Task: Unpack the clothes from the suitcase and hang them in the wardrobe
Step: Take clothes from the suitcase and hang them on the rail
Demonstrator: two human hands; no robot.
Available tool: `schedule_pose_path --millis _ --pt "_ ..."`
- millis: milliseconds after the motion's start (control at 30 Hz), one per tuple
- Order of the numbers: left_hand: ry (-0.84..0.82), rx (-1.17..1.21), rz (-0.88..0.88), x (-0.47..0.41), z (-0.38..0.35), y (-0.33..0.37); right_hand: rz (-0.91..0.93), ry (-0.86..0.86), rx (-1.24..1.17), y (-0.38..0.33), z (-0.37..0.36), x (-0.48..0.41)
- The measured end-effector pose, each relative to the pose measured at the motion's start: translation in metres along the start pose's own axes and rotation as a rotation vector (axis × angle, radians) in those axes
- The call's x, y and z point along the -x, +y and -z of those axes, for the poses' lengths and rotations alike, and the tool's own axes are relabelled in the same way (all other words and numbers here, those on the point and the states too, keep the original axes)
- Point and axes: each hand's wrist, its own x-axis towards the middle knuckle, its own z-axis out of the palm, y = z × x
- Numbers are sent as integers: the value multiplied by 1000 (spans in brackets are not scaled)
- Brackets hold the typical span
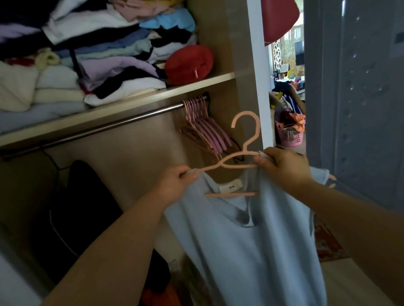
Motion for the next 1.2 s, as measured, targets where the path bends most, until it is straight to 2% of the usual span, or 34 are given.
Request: schedule_pose_path --millis 100,267,400,500,700,833,933,1033,1200 --pt "121 9 47 0 10 -14 -44 -71 113 12 8 4" --pt "172 50 92 6 25 -30 -135 -125 227 20 16 8" --pt "154 67 114 11 23 -30 -132 -210 135 6 1 2" --pt "202 80 159 17 28 -40 -99 -252 86 -5 -9 -5" --pt "317 18 235 28 57 -74 70 -395 -143 -63 -36 -18" --pt "357 -115 249 25 74 -95 109 -448 -144 -101 -66 -35" --pt "373 -102 337 14 86 -122 53 -434 -88 -137 -99 -55" --pt "316 -41 391 3 104 -145 -56 -411 -29 -174 -136 -73" --pt "215 26 456 -15 134 -178 -111 -501 -128 -232 -200 -103"
